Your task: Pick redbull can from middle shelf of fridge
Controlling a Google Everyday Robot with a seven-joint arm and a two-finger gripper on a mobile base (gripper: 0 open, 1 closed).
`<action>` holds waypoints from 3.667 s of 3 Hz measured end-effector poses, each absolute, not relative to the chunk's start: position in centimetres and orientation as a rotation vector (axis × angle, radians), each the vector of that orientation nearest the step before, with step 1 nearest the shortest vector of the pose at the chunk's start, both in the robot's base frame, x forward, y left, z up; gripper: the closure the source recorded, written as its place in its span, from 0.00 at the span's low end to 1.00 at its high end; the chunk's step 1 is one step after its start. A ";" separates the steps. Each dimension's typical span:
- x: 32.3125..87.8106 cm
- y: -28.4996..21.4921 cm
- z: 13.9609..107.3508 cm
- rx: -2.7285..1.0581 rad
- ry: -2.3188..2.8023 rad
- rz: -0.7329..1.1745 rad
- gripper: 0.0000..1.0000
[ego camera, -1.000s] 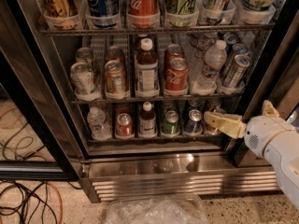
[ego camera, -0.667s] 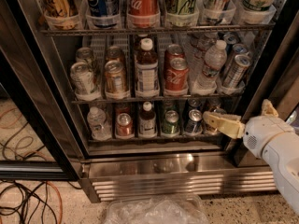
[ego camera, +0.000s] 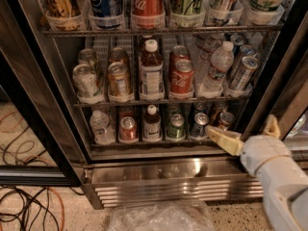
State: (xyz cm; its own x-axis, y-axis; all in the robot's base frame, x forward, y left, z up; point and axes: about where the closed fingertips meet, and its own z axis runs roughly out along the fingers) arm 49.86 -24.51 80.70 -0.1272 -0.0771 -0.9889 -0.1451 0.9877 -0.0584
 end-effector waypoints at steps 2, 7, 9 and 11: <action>50.5 -22.6 82.5 -0.174 1.627 0.096 0.00; 52.9 -20.0 81.7 -0.025 1.587 0.045 0.00; 55.6 -20.5 82.6 0.018 1.512 0.003 0.00; 57.2 -22.0 83.3 0.077 1.475 -0.054 0.00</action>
Offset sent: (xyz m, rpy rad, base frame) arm 0.0058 0.0171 0.0167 0.0207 -0.0665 0.0242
